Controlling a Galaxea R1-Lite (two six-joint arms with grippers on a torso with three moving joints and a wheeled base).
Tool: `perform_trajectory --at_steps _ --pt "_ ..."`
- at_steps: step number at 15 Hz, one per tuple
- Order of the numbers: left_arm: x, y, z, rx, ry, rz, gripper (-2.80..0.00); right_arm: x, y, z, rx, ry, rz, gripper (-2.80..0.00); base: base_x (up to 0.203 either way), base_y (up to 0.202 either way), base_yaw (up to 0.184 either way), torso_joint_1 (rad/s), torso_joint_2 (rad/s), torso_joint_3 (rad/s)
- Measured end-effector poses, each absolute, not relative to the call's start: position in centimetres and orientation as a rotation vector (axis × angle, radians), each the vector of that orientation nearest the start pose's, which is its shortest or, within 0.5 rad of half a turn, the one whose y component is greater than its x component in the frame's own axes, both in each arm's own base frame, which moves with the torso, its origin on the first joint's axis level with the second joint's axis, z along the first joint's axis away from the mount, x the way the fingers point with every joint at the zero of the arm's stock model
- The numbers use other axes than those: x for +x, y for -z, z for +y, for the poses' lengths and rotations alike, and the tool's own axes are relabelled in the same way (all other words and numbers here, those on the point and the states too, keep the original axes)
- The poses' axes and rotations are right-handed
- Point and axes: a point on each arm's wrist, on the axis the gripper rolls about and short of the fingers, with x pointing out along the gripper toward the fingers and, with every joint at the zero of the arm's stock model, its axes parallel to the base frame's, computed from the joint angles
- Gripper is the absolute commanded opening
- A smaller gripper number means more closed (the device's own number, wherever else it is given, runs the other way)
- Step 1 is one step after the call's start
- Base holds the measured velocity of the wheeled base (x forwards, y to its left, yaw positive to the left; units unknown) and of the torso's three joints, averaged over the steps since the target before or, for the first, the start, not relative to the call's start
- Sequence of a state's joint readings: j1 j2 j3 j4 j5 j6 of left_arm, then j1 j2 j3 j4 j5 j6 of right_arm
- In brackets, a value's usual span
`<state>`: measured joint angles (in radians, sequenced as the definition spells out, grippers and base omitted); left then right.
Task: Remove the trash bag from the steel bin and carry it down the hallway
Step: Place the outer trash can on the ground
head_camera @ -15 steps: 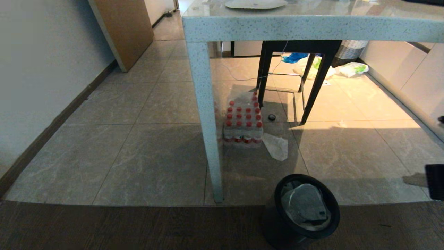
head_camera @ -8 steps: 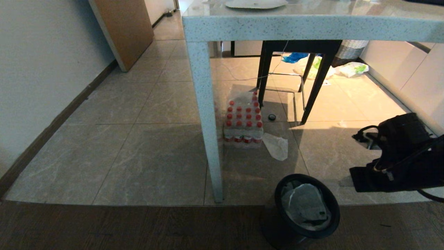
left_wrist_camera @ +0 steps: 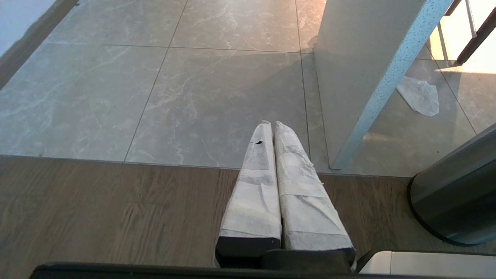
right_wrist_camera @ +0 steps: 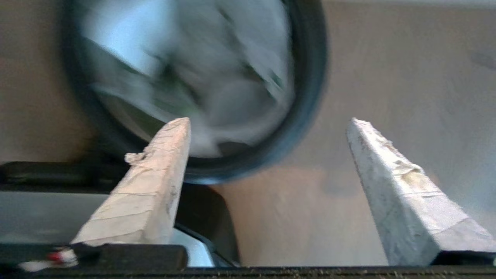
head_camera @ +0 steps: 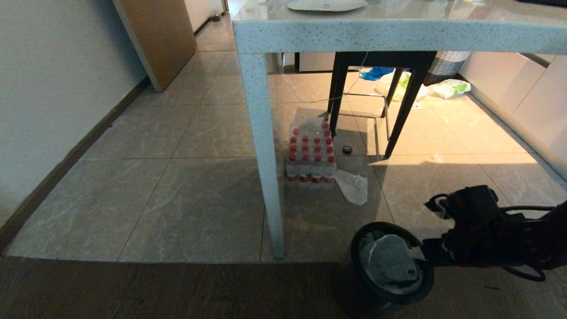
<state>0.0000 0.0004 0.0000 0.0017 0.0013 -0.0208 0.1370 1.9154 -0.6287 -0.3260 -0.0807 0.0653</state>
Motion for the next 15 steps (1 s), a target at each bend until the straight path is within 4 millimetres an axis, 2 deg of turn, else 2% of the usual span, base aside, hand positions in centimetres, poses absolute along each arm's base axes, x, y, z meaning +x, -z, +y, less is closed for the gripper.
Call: perform_trajectory --at_steps 4,9,10,11,13,15 --pt "-2.3 -7.5 0.0 -0.021 -0.001 0.002 -2.80 28.9 -2.3 3.5 -0.096 0.073 0.984 0.00 0.000 0.000 0.000 0.000 0.00 0.000" --pt "-2.3 -7.5 0.0 -0.021 -0.001 0.002 -2.80 31.2 1.1 3.8 -0.109 0.101 0.910 0.00 0.000 0.000 0.000 0.000 0.00 0.000" --pt "-2.3 -7.5 0.0 -0.021 -0.001 0.002 -2.80 31.6 1.5 3.8 -0.129 0.113 0.887 -2.07 0.000 0.000 0.000 0.000 0.00 0.000" --pt "-2.3 -7.5 0.0 -0.021 -0.001 0.002 -2.80 32.1 1.6 3.8 -0.168 0.138 0.848 -2.80 0.000 0.000 0.000 0.000 0.00 0.000" --pt "-2.3 -7.5 0.0 -0.021 -0.001 0.002 -2.80 32.8 1.9 3.8 -0.251 0.181 0.795 -2.80 0.000 0.000 0.000 0.000 0.00 0.000" --pt "-2.3 -7.5 0.0 -0.021 -0.001 0.002 -2.80 32.8 2.5 3.8 -0.279 0.176 0.813 -2.80 0.000 0.000 0.000 0.000 0.00 0.000"
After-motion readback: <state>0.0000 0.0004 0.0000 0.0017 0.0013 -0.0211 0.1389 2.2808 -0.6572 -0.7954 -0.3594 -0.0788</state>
